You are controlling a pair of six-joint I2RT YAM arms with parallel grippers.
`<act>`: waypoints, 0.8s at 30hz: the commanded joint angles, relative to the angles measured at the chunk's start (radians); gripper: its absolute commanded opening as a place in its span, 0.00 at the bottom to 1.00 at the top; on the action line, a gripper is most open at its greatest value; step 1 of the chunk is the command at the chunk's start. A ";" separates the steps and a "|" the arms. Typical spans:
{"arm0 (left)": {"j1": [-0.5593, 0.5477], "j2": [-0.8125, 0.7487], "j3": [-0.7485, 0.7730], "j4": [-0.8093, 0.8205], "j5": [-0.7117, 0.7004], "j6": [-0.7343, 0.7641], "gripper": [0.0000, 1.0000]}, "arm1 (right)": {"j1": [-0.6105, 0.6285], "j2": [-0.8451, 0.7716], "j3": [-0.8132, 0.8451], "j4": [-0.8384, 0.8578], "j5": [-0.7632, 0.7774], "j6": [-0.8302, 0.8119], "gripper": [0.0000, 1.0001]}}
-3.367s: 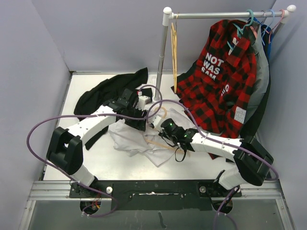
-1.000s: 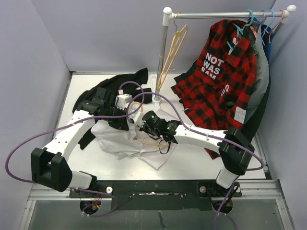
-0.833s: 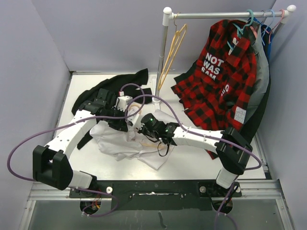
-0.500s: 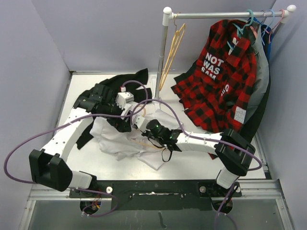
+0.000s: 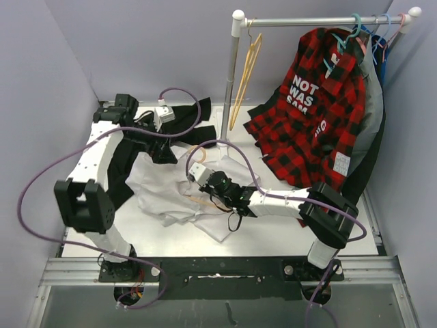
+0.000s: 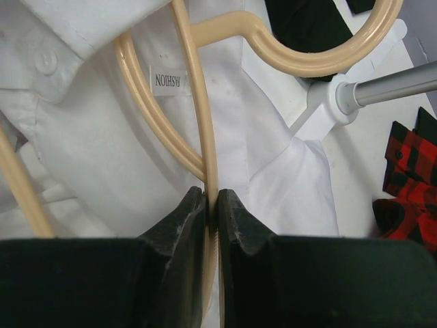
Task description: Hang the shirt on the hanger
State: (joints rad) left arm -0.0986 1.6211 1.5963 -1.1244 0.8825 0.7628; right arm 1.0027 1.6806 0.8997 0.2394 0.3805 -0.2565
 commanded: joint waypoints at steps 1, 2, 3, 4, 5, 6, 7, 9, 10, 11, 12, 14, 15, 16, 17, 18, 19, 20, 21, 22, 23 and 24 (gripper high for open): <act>0.024 0.182 0.104 -0.218 0.135 0.124 0.98 | 0.010 0.019 0.065 0.118 0.036 0.009 0.00; 0.026 0.204 0.114 -0.230 0.139 0.145 0.98 | 0.011 0.023 0.069 0.118 0.038 0.007 0.00; 0.026 0.225 0.122 -0.249 0.145 0.177 0.98 | 0.012 0.026 0.070 0.116 0.039 0.004 0.00; 0.027 0.246 0.133 -0.276 0.148 0.218 0.98 | 0.011 0.029 0.073 0.113 0.040 0.003 0.00; 0.027 0.264 0.143 -0.306 0.151 0.256 0.98 | 0.011 0.030 0.073 0.110 0.041 0.002 0.00; 0.027 0.286 0.160 -0.338 0.158 0.298 0.98 | 0.012 0.031 0.073 0.107 0.042 0.002 0.00; 0.028 0.310 0.173 -0.373 0.158 0.338 0.98 | 0.012 0.031 0.073 0.106 0.044 0.001 0.00; 0.028 0.364 0.206 -0.445 0.154 0.411 0.98 | 0.012 0.030 0.072 0.105 0.045 0.000 0.00; 0.028 0.392 0.226 -0.477 0.152 0.432 0.98 | 0.012 0.030 0.071 0.103 0.046 0.000 0.00; 0.029 0.423 0.244 -0.509 0.153 0.457 0.98 | 0.013 0.030 0.071 0.103 0.047 -0.001 0.00; 0.029 0.449 0.263 -0.537 0.157 0.476 0.98 | 0.013 0.030 0.071 0.104 0.049 -0.002 0.00; 0.030 0.493 0.290 -0.596 0.165 0.504 0.98 | 0.013 0.031 0.071 0.103 0.047 -0.002 0.00; 0.030 0.503 0.291 -0.592 0.164 0.504 0.98 | 0.013 0.033 0.072 0.104 0.049 -0.001 0.00; 0.030 0.504 0.285 -0.550 0.157 0.485 0.98 | 0.013 0.034 0.073 0.103 0.050 0.000 0.00; 0.030 0.495 0.266 -0.494 0.145 0.459 0.98 | 0.013 0.034 0.072 0.103 0.050 0.002 0.00; 0.028 0.480 0.241 -0.429 0.127 0.430 0.98 | 0.014 0.035 0.071 0.103 0.050 0.002 0.00; 0.025 0.462 0.211 -0.363 0.099 0.398 0.98 | 0.013 0.035 0.070 0.103 0.050 0.003 0.00; 0.020 0.445 0.185 -0.313 0.070 0.371 0.98 | 0.013 0.036 0.069 0.104 0.049 0.003 0.00; 0.015 0.433 0.165 -0.278 0.046 0.356 0.98 | 0.012 0.036 0.067 0.104 0.049 0.003 0.00; 0.012 0.426 0.152 -0.259 0.030 0.345 0.98 | 0.013 0.034 0.066 0.106 0.049 0.003 0.00; 0.011 0.425 0.142 -0.245 0.020 0.338 0.98 | 0.013 0.034 0.064 0.107 0.049 0.003 0.00; 0.010 0.429 0.136 -0.225 0.004 0.319 0.98 | 0.013 0.033 0.061 0.108 0.049 0.003 0.00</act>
State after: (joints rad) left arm -0.0803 2.1075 1.7599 -1.4616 0.9443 1.1362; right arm 1.0096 1.7168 0.9241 0.2455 0.4004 -0.2615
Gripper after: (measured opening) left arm 0.979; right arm 0.089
